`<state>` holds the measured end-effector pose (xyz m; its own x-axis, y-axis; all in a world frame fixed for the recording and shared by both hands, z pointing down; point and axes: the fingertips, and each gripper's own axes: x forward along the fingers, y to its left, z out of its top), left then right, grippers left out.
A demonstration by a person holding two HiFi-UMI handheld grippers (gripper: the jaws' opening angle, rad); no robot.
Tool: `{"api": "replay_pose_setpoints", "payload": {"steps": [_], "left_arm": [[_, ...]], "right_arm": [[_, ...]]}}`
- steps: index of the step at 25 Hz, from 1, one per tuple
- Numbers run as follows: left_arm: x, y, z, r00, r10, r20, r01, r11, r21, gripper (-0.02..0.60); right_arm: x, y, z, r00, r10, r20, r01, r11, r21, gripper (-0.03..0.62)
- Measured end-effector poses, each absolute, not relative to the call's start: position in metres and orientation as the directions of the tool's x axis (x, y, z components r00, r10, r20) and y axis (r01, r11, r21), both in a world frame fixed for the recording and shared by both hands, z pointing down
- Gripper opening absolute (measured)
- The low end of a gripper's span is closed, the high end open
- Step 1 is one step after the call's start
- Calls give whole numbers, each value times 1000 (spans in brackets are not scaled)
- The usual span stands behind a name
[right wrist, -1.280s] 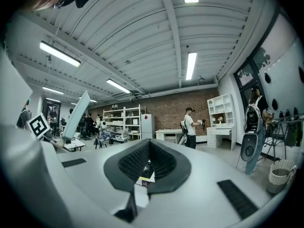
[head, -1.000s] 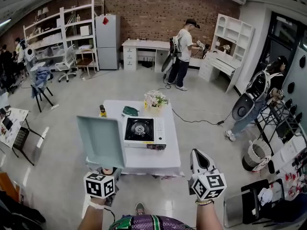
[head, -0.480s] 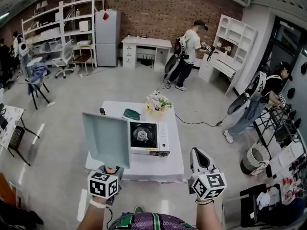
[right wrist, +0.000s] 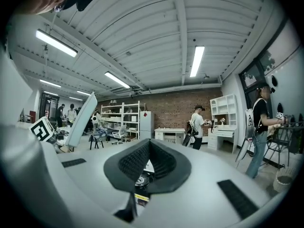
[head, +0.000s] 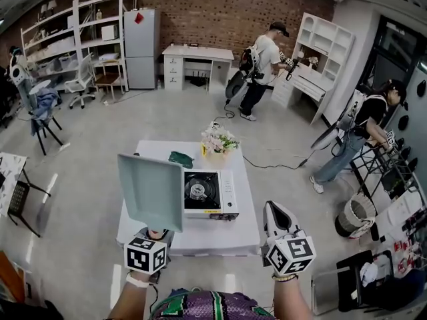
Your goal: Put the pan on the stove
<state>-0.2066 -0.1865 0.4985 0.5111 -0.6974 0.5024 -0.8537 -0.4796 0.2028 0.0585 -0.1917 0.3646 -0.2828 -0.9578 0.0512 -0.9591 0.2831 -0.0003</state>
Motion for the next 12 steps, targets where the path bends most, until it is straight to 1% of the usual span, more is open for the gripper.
{"api": "replay_pose_setpoints", "payload": {"steps": [12], "left_arm": [[-182, -208, 522, 530, -662, 530, -844, -471, 256, 74]], "right_arm": [[76, -224, 381, -282, -956, 74, -959, 283, -7, 2]]}}
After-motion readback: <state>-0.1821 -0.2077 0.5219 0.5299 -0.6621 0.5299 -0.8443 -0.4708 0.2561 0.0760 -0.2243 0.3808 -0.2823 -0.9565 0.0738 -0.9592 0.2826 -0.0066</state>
